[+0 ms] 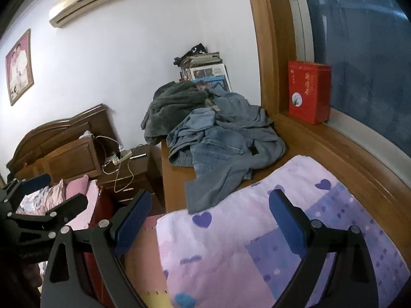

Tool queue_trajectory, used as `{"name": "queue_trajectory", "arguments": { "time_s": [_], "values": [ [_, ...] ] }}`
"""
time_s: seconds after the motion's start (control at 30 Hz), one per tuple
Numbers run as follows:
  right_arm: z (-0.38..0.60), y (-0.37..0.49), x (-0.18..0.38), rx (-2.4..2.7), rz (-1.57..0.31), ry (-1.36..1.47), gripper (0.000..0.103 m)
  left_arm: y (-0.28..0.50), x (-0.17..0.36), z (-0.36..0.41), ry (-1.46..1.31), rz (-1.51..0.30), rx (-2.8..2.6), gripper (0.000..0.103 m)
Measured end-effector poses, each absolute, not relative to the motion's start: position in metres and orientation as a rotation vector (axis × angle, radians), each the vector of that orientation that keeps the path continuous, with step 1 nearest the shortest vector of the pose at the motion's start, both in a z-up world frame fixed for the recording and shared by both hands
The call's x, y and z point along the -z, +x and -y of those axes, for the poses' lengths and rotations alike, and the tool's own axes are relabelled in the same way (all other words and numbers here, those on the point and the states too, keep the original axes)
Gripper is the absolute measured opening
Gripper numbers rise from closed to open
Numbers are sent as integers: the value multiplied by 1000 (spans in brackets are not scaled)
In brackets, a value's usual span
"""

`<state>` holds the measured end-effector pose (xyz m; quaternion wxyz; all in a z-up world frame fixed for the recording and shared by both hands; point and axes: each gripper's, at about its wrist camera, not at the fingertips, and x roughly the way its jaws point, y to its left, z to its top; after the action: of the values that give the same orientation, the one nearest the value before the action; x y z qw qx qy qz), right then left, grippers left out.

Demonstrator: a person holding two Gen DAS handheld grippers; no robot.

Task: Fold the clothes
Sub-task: 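Grasp the grey sweatpants with both grippers from the clothes pile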

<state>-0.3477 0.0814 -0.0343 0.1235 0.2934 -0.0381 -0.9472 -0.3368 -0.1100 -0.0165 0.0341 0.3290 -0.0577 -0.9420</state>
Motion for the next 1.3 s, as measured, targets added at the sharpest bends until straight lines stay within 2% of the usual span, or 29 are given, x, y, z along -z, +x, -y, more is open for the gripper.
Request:
{"name": "queue_trajectory", "arguments": {
  "time_s": [0.23, 0.3, 0.4, 0.67, 0.87, 1.07, 1.17, 1.3],
  "values": [
    [-93, -417, 62, 2823, 218, 954, 93, -443, 51, 101, 1133, 296, 3033, 103],
    [-92, -440, 72, 2861, 225, 992, 86, -481, 66, 105, 1193, 287, 3095, 102],
    [-88, -477, 84, 2902, 249, 1066, 79, -536, 82, 111, 1271, 286, 3194, 102],
    [-56, -572, 109, 2944, 412, 1234, 79, -647, 100, 115, 1409, 461, 3336, 101],
    [-36, -613, 127, 2915, 385, 1362, 79, -688, 110, 130, 1542, 275, 3401, 101],
    [-66, -633, 151, 3003, 384, 1508, 80, -695, 116, 124, 1571, 313, 3365, 101],
    [-94, -631, 166, 3053, 440, 1555, 80, -692, 117, 126, 1557, 357, 3316, 101],
    [-119, -628, 187, 3032, 541, 1583, 80, -685, 120, 130, 1570, 328, 3264, 101]
  ]
}}
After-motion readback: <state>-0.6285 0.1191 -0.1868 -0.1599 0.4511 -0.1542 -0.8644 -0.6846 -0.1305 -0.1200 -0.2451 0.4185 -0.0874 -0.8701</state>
